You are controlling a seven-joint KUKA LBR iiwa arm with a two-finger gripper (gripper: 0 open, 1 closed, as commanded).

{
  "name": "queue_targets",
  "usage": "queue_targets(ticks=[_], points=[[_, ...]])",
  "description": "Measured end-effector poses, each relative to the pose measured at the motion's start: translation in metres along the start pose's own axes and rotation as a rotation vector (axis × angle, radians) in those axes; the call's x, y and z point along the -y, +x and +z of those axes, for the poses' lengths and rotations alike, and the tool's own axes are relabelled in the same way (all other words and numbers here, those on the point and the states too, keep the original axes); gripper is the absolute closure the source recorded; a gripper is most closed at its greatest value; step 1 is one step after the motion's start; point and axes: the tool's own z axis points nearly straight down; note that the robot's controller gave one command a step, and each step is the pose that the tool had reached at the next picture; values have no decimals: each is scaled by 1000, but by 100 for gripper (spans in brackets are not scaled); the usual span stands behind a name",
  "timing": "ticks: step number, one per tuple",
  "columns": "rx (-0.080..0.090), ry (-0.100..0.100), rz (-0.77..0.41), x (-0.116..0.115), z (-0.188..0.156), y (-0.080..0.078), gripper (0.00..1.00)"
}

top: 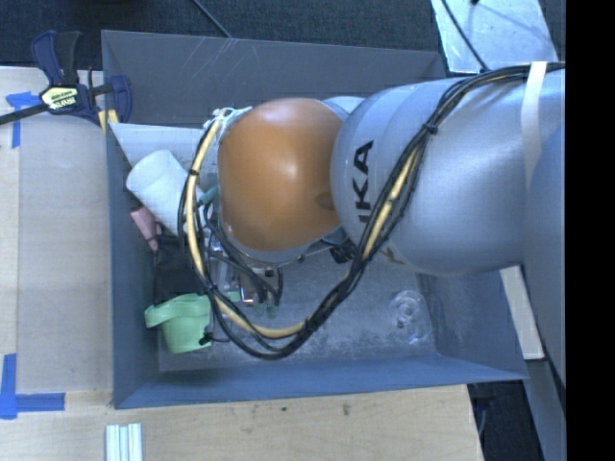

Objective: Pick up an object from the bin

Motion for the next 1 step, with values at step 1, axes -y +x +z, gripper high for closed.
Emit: queue_targets(ticks=[1], points=[[3, -1, 1, 0, -2, -1, 0]])
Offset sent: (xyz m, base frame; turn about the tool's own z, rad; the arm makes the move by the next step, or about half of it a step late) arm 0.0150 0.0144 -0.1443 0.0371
